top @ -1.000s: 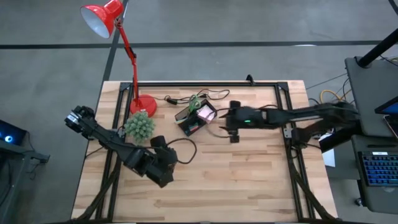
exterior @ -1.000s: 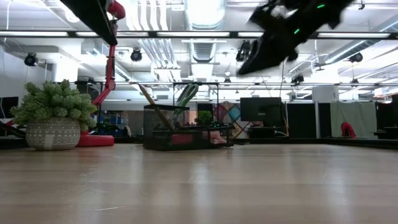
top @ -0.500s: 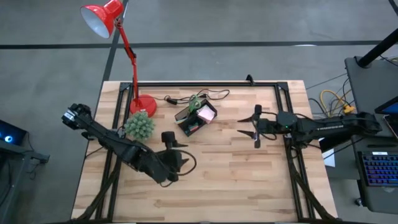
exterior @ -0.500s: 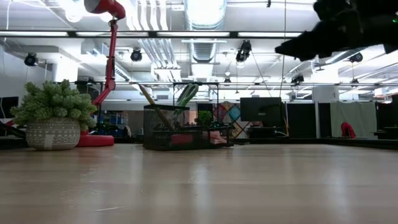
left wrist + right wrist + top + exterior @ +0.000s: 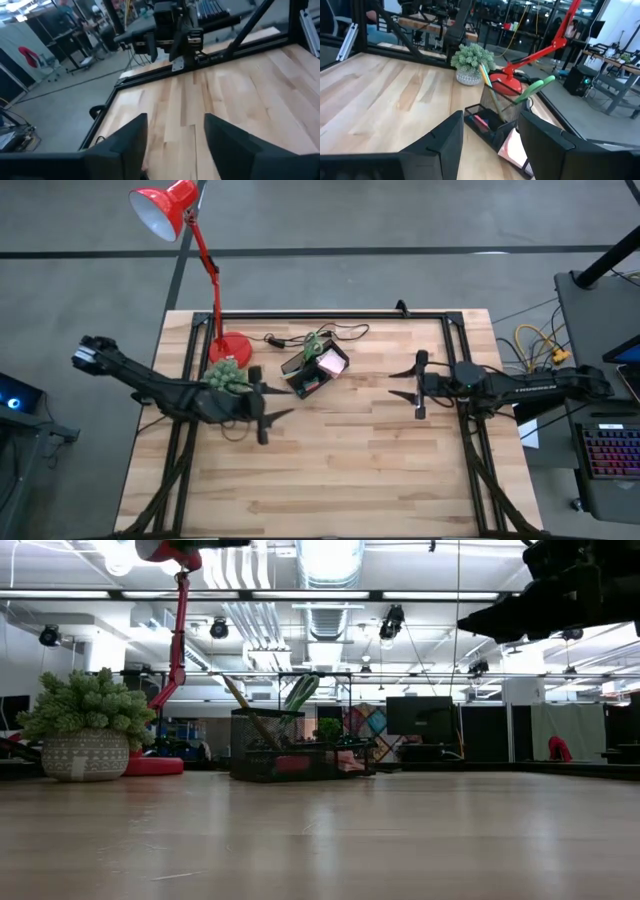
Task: Pick and place office supplies into organizer
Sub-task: Put the light pink sticky notes into the black desk organizer
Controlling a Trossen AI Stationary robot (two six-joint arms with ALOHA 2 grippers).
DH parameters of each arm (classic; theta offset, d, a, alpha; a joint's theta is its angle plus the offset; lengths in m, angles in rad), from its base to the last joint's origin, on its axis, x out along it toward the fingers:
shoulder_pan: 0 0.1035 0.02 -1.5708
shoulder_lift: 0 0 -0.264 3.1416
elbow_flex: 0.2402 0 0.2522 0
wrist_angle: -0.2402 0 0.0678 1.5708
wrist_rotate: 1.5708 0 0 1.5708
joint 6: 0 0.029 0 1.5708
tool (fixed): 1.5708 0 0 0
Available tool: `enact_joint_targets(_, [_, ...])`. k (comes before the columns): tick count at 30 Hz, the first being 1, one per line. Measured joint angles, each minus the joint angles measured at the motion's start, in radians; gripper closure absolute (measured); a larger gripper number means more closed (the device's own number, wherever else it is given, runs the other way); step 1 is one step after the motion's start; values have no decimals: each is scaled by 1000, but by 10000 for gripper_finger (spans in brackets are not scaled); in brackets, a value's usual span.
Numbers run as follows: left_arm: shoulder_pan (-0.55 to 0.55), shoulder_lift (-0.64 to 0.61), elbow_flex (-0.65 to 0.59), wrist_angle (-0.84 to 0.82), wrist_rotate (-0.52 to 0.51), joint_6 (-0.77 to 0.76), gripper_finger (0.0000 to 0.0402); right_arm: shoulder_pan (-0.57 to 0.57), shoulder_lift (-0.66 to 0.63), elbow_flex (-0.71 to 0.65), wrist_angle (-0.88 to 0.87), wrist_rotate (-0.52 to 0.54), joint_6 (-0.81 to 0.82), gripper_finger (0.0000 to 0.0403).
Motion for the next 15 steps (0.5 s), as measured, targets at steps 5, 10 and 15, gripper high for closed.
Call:
enact_joint_targets(5, [-2,-131,-197,144,2,-2,278,0,2,0,-23,3,0,223])
enact_joint_targets(10, [0,-224,-363,340,59,30,335,0,3,0,-21,82,2,225])
enact_joint_targets(15, [13,-310,-472,457,129,124,382,0,3,-2,-21,97,1,231])
